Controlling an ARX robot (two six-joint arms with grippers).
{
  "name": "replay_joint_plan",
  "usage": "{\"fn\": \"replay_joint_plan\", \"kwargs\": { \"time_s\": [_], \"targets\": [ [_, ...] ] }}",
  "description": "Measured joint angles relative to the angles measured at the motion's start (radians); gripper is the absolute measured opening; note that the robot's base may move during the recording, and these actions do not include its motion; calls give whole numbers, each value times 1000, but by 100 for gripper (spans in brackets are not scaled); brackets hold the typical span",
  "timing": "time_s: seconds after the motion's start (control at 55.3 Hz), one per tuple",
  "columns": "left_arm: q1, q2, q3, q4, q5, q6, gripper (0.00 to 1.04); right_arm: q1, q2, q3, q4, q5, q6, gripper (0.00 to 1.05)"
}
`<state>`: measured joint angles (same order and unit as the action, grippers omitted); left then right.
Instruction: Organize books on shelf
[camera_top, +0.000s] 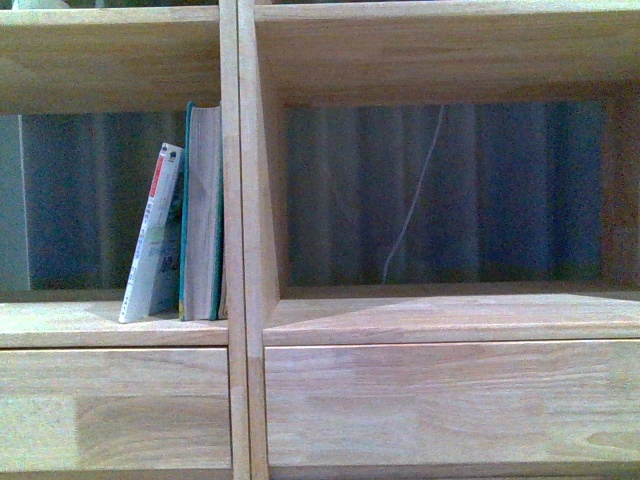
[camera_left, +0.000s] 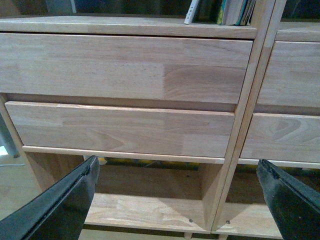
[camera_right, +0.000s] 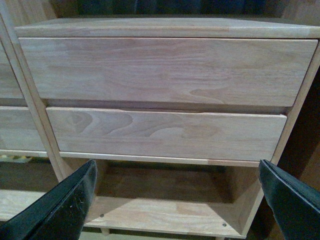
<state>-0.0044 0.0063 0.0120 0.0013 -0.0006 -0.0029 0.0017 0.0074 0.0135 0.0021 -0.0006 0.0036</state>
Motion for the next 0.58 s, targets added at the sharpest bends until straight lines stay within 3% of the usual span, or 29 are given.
{"fn": "replay_joint_plan", "kwargs": {
  "time_s": [0.579],
  "targets": [
    [0,0,0,0,0,0,97,0,0,0,0,0,0,98]
  ]
}}
